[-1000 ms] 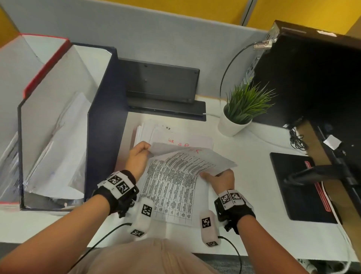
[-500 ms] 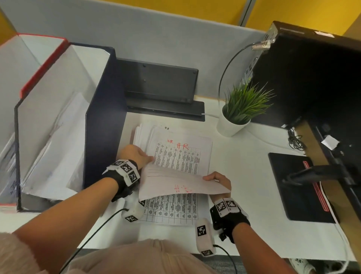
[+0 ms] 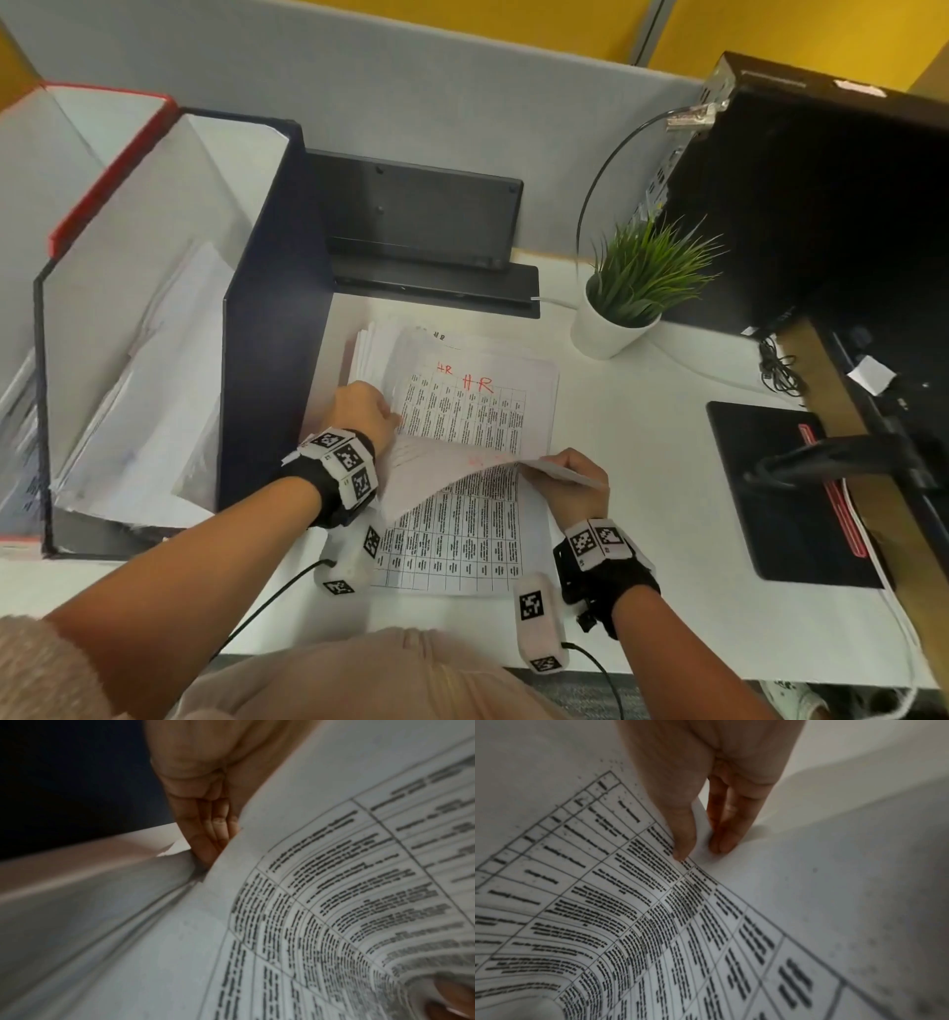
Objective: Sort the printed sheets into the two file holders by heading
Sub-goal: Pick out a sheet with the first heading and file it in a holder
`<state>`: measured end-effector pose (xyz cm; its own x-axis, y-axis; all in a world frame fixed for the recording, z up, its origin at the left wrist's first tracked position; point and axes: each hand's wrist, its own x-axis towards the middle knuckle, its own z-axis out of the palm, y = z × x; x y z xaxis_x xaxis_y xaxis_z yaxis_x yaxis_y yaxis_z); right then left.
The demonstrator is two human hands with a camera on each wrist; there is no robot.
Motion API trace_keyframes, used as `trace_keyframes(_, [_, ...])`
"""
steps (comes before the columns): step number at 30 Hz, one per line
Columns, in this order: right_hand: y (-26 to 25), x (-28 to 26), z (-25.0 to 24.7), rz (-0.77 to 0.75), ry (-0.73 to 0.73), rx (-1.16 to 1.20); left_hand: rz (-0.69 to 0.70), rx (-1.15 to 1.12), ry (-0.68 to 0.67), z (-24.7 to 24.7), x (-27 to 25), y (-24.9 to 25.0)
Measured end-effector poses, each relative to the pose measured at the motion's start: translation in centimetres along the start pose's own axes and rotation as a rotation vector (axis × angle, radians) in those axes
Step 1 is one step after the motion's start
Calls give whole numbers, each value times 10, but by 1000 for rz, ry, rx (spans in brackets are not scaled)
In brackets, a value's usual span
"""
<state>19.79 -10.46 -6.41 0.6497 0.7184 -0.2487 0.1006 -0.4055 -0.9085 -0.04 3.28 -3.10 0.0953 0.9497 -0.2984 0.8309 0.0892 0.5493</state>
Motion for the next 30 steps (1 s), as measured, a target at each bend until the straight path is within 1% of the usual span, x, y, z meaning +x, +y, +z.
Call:
trace_keyframes(4, [-2,3,3,-28,30,-103,90,79,-21,-1,-4,-2])
trace_keyframes(5, [-2,4,3,-22,30,-117,138,104,5,-1,-7,-3])
trace_keyframes(6, [-2,4,3,-23,21,-147,209,97,59,-2,-9,-5])
trace_keyframes(8, [-4,6,2,-24,-4,-197,380,-53,167,-3,-17,-10])
trace_keyframes(9, [-5,6,2,-25,-7,-191,429,-175,184,-3,-21,-11])
trace_keyframes(10, [-6,7,1,-27,-2,-170,431,-304,184,-2,-25,-12])
trace_keyframes(11, [-7,8,1,-33,18,-135,387,-423,171,-1,-28,-12])
trace_keyframes(14, [-10,7,-1,-30,87,29,195,-704,99,2,-32,-11])
trace_keyframes(16, [-10,7,-2,-31,49,145,89,-886,17,0,-32,-9])
trace_keyframes(17, [-10,8,-3,-27,4,183,53,-965,-34,-1,-32,-7])
trace_keyframes(18, [-9,9,-3,-19,-28,175,25,-1019,-84,-4,-31,-5])
trace_keyframes(19, [-9,11,-4,-12,-42,114,3,-1042,-123,-6,-29,-3])
trace_keyframes(21, [-7,10,-4,-2,-35,-29,-34,-1015,-159,-8,-20,-2])
trace_keyframes(22, [-6,9,-4,-23,-43,-53,-71,-959,-151,-8,-14,-2])
trace_keyframes(23, [-5,7,-4,-63,-39,-43,-113,-867,-121,-9,-8,-3])
trace_keyframes(24, [-1,7,-4,-89,-20,-13,-138,-721,-83,-9,0,-6])
trace_keyframes(25, [1,6,-5,-80,-11,32,-141,-532,-64,-9,5,-9])
trace_keyframes(26, [3,5,-5,-64,-7,56,-134,-348,-68,-9,9,-12])
trace_keyframes(27, [5,5,-5,-54,-8,70,-125,-218,-88,-9,11,-14])
trace_keyframes(28, [6,5,-5,-56,-6,73,-118,-145,-116,-10,11,-13])
trace_keyframes(30, [8,4,-4,-80,-9,56,-105,-103,-142,-9,10,-11])
